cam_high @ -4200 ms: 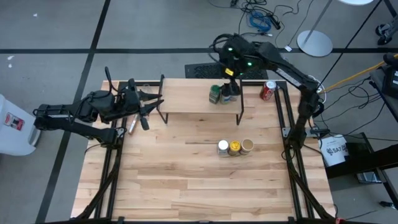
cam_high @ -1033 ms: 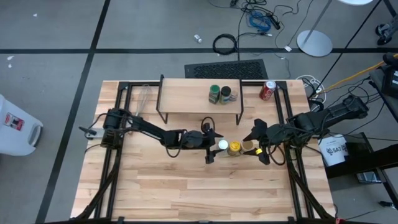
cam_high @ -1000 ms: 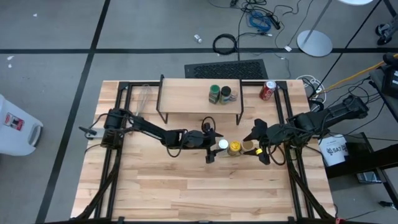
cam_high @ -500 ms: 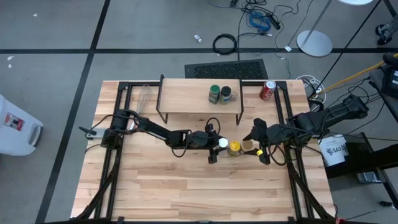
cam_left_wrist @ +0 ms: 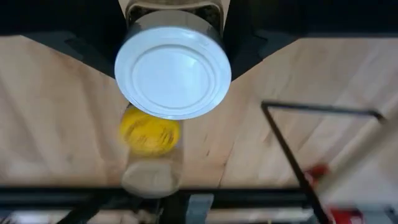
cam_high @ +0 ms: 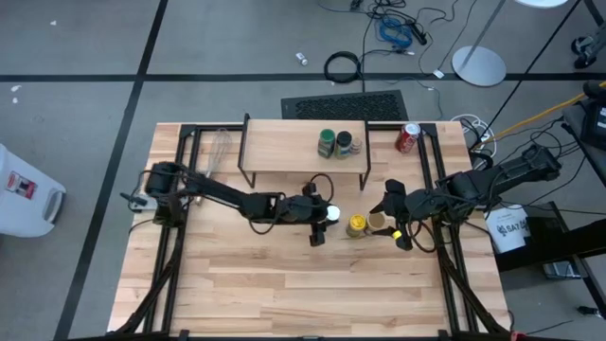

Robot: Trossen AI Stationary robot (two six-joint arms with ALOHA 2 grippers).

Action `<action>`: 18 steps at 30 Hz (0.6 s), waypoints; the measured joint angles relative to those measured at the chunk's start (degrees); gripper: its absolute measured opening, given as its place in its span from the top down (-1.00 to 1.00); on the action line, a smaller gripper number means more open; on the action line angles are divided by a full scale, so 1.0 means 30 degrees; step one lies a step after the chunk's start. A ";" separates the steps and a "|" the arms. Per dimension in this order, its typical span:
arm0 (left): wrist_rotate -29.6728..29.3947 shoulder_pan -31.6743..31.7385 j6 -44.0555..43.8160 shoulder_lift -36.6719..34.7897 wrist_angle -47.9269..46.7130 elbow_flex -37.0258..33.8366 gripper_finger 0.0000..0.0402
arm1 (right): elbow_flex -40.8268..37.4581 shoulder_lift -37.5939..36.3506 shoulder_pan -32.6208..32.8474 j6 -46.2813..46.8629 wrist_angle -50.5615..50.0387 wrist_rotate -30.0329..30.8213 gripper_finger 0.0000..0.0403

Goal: Shelf spices
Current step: Put the white seasoning bottle on the shelf

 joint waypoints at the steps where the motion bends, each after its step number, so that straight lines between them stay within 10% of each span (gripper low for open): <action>1: 0.0007 -0.0079 0.0000 -0.0582 -0.0415 0.0007 -0.07 | 0.0000 -0.0007 0.0000 -0.0080 -0.0052 0.0026 -0.37; 18: -0.0502 0.0654 0.3088 -0.9168 -0.5757 0.0015 -0.03 | 0.0000 -0.0007 -0.0007 -0.1161 0.0667 0.0516 -0.37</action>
